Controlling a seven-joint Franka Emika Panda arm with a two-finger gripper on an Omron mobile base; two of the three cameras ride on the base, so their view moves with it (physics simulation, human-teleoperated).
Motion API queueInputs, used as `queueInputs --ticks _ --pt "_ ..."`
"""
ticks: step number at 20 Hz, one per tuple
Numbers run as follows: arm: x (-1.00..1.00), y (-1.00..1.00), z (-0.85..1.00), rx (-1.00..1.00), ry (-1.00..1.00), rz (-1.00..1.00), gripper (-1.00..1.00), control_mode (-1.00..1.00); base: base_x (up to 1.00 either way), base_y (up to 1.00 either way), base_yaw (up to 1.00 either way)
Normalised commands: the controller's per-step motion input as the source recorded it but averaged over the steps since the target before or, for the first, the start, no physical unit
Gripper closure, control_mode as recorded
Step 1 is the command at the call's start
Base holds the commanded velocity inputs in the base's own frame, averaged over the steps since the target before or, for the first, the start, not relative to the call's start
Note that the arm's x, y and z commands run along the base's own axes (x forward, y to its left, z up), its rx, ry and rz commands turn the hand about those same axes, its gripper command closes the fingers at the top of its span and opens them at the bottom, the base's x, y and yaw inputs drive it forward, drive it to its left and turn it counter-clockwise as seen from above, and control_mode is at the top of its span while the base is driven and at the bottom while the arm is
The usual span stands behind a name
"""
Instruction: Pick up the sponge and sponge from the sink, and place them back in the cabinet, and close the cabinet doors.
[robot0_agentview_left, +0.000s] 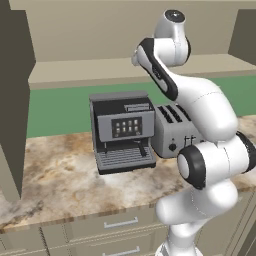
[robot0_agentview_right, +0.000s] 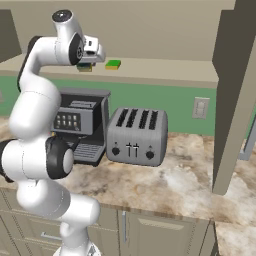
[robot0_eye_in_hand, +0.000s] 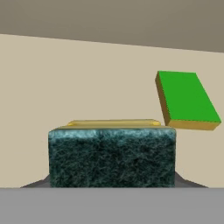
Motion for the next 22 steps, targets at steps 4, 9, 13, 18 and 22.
queueInputs --ticks 4,9,13,18,22 --pt "0.13 0.04 -0.15 0.0 0.0 0.0 1.0 -1.0 0.0 0.0 0.0" --pt "0.11 0.01 -0.13 0.0 0.0 0.0 1.0 -1.0 0.0 0.0 0.0" --pt "0.1 0.0 -0.14 0.0 -0.01 0.0 1.0 -1.0 0.0 0.0 0.0" --pt "0.13 0.0 -0.12 0.0 -0.02 0.0 1.0 -1.0 0.0 0.0 0.0" --pt "0.16 0.0 -0.06 0.0 -0.03 0.0 1.0 -1.0 0.0 0.0 0.0"
